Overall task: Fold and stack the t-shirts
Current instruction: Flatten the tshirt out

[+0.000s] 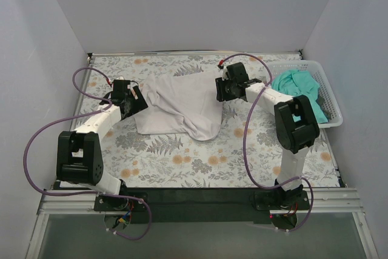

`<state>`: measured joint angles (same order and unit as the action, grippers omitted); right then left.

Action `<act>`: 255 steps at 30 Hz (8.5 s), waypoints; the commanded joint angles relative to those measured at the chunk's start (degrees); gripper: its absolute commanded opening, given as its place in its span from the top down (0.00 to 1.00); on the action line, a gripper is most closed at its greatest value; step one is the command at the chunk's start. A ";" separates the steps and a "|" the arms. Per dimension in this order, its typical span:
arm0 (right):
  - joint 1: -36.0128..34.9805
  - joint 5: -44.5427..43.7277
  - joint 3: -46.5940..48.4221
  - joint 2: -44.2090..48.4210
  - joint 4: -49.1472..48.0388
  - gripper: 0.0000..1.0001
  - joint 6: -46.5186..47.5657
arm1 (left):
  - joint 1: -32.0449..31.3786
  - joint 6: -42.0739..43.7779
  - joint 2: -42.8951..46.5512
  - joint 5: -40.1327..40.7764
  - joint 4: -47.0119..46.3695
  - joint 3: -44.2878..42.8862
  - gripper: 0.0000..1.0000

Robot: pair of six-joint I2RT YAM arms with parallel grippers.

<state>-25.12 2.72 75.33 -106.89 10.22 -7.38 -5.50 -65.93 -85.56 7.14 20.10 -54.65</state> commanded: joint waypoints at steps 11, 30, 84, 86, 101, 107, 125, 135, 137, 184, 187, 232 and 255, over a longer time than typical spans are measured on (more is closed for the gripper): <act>1.22 -0.88 7.11 -11.67 -0.73 0.59 3.24 | -0.04 -1.30 -3.46 2.62 -5.24 6.31 0.26; 5.17 -9.47 -0.09 -0.44 2.87 0.99 2.46 | -0.13 -1.66 -9.10 4.80 -4.90 5.79 1.00; 6.49 11.34 8.87 -8.94 0.15 0.68 2.10 | -1.97 18.28 -26.58 -7.05 -7.25 -27.87 0.36; 6.49 11.34 9.39 -10.00 0.15 0.68 2.45 | -2.85 20.40 -27.81 -7.05 -7.96 -29.27 0.37; 6.75 10.73 9.57 -12.38 -0.11 0.69 3.07 | -5.93 27.17 -38.19 -4.77 -8.06 -36.31 0.50; 7.46 10.81 7.47 -12.20 -0.29 0.70 2.54 | -6.02 27.26 -39.86 -1.43 -8.06 -36.49 0.81; 13.17 7.31 -2.38 -9.30 -0.37 0.75 -5.45 | 2.15 7.94 -29.06 15.80 -18.16 -29.82 1.00; 14.23 10.02 -1.68 -7.72 -0.29 0.72 -5.46 | 5.41 -2.01 -27.38 7.20 -16.16 -23.04 0.43; 14.14 11.07 -0.98 -6.15 -0.29 0.71 -5.19 | 5.41 -3.32 -25.11 6.93 -14.92 -21.47 0.28; 7.02 9.76 -21.19 17.68 9.39 0.60 -2.90 | -1.53 -0.46 -1.61 2.61 11.31 -9.91 0.28; 6.32 9.85 -20.14 17.33 8.77 0.60 -3.08 | -1.80 3.60 -8.82 0.26 6.73 -17.99 0.30; 5.35 7.12 -22.07 11.01 3.05 0.61 -5.02 | -4.53 1.87 -46.19 15.89 2.67 -43.34 0.82; 6.93 5.97 -3.26 3.53 3.32 0.60 -2.12 | -1.53 0.10 -34.78 7.54 -10.69 -32.46 0.55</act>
<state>-18.15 6.90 70.11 -102.32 14.33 -10.57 -6.96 -65.17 -127.48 15.55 10.09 -91.15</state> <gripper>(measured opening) 0.398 0.416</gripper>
